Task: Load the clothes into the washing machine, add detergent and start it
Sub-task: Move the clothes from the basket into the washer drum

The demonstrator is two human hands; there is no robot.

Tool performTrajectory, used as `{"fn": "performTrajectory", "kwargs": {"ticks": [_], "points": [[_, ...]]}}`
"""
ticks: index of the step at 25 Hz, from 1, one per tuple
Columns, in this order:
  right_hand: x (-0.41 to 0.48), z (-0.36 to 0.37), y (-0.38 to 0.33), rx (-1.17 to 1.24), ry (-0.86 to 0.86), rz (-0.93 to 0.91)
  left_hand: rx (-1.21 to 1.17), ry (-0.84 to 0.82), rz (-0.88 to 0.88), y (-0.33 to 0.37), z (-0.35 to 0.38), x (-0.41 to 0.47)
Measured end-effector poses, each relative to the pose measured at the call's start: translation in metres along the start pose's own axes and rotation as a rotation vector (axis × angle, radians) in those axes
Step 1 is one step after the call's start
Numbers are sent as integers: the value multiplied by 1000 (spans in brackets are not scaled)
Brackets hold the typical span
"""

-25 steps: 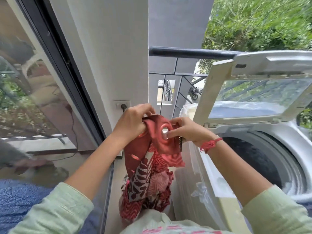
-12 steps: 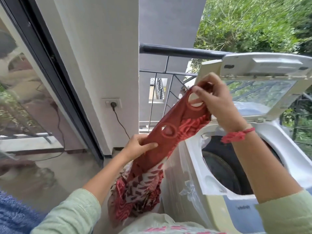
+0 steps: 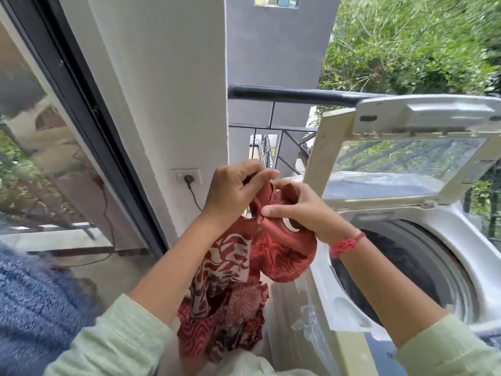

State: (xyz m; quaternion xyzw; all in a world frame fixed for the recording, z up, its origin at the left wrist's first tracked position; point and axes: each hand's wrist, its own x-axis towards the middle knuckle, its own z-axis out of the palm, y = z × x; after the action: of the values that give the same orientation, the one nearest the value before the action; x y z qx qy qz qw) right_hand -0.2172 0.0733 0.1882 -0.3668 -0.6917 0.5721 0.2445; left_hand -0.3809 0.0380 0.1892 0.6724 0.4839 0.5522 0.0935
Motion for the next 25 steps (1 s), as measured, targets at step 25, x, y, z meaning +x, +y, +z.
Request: {"fn": "performTrajectory", "kwargs": {"ticks": [25], "points": [[1, -58, 9, -11, -19, -257, 47, -250, -98, -23, 4, 4]]}}
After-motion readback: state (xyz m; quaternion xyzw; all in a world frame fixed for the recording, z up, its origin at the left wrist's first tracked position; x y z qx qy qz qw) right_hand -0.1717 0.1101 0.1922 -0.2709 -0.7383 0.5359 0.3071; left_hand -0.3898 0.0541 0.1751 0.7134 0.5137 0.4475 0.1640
